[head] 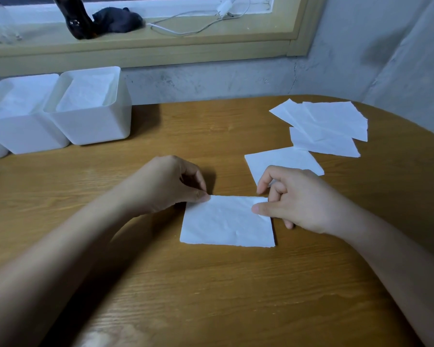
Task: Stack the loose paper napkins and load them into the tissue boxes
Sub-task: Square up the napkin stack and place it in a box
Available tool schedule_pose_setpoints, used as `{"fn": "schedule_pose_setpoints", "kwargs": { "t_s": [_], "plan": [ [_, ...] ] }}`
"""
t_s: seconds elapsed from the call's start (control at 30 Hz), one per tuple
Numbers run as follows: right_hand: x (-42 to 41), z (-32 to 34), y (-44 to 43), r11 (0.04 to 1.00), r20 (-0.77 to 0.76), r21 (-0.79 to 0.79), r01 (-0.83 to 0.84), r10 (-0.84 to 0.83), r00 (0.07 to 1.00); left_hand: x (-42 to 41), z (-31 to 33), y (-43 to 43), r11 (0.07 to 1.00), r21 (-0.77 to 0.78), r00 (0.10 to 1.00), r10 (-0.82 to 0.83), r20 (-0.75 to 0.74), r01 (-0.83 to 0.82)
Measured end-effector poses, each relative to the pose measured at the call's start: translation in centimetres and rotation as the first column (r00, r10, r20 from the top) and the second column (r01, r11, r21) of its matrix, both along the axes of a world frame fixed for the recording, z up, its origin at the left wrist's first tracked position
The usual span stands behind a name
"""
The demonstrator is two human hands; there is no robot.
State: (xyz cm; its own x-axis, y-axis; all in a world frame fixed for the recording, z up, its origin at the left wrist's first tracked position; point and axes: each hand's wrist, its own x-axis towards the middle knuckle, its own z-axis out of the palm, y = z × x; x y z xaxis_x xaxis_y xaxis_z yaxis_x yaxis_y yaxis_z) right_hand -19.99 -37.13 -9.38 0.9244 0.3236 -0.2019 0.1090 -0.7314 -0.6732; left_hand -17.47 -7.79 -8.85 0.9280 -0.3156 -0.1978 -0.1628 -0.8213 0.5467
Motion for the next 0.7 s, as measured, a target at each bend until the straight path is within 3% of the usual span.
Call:
{"fn": "schedule_pose_setpoints", "kwargs": {
  "t_s": [0.17,0.33,0.47,0.7],
  "plan": [
    [0.6,-0.3,-1.0,1.0,0.093,-0.007,0.022,-0.022,0.995,-0.3,-0.1,-0.3,0.994,0.037,0.992,-0.102,0.079,0.099],
    [1.3,-0.7,-1.5,0.994,0.34,-0.051,0.095,-0.072,0.938,-0.4,-0.2,-0.3,0.987,-0.057,0.985,-0.143,0.1,0.149],
    [1.7,-1.8,-1.4,0.983,0.39,-0.165,0.085,-0.014,0.921,-0.8,-1.1,-1.1,0.974,-0.213,0.975,-0.028,0.222,0.076],
    [2.0,-2.6,-1.1,0.992,0.445,-0.112,0.066,-0.01,0.896,-1.5,-2.5,-1.5,0.954,-0.294,0.923,0.065,0.38,0.053]
  ]
}}
